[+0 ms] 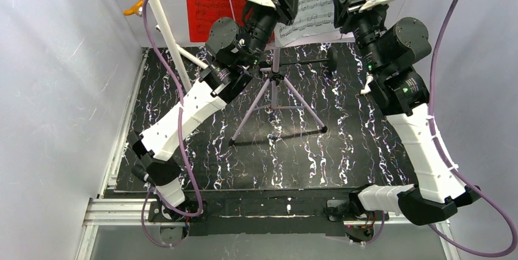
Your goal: Set up the instrument practice props
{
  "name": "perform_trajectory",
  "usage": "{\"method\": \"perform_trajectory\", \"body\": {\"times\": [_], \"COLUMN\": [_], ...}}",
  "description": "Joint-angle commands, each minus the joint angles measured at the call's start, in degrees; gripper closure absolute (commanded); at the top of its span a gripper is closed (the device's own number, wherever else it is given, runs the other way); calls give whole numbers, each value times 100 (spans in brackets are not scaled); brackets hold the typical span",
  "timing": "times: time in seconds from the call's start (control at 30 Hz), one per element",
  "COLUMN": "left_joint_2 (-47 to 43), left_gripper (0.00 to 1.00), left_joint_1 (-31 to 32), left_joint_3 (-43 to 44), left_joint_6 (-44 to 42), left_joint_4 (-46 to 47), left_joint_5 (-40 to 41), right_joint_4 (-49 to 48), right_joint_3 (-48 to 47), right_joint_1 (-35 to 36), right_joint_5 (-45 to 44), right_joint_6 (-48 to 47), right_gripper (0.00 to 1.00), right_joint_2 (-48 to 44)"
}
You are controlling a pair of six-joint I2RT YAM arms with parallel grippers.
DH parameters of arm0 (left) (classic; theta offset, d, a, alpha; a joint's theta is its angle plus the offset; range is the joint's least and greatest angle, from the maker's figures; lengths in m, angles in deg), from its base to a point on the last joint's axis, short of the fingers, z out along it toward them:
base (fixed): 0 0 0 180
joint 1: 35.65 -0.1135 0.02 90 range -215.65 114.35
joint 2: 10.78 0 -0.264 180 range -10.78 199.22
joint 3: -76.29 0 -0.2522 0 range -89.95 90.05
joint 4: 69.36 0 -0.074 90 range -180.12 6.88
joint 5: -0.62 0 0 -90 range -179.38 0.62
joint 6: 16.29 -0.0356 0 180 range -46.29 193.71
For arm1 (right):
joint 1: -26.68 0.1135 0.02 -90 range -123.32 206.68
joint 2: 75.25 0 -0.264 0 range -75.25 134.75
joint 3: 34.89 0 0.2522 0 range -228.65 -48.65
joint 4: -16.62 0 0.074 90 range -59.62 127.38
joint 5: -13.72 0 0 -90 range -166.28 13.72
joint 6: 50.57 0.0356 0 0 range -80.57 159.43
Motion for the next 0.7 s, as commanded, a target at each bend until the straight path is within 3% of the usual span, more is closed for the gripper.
{"method": "perform_trajectory", "body": {"times": [0.0,0.17,0.27,0.37,0.53,0.67], "left_joint_2": [-558,-1178,-1607,-2064,-3004,-3830], "left_gripper": [62,43,24,14,4,2], "left_joint_1": [-69,-77,-83,-86,-84,-85], "left_joint_3": [-363,-976,-1384,-1830,-2498,-3053], "left_joint_6": [452,987,1174,1240,1499,1759], "left_joint_4": [215,207,187,133,-438,-1549], "left_joint_5": [98,-220,-424,-329,-661,-1245], "right_joint_4": [41,632,1068,1432,1841,2073], "right_joint_3": [-132,-209,-204,1,716,2003], "right_joint_1": [10,10,10,10,10,10], "right_joint_5": [15,98,155,193,416,607], "right_joint_6": [214,477,634,700,936,1212], "right_gripper": [52,36,28,21,8,2], "right_joint_2": [-234,-549,-769,-1084,-1803,-2489]}}
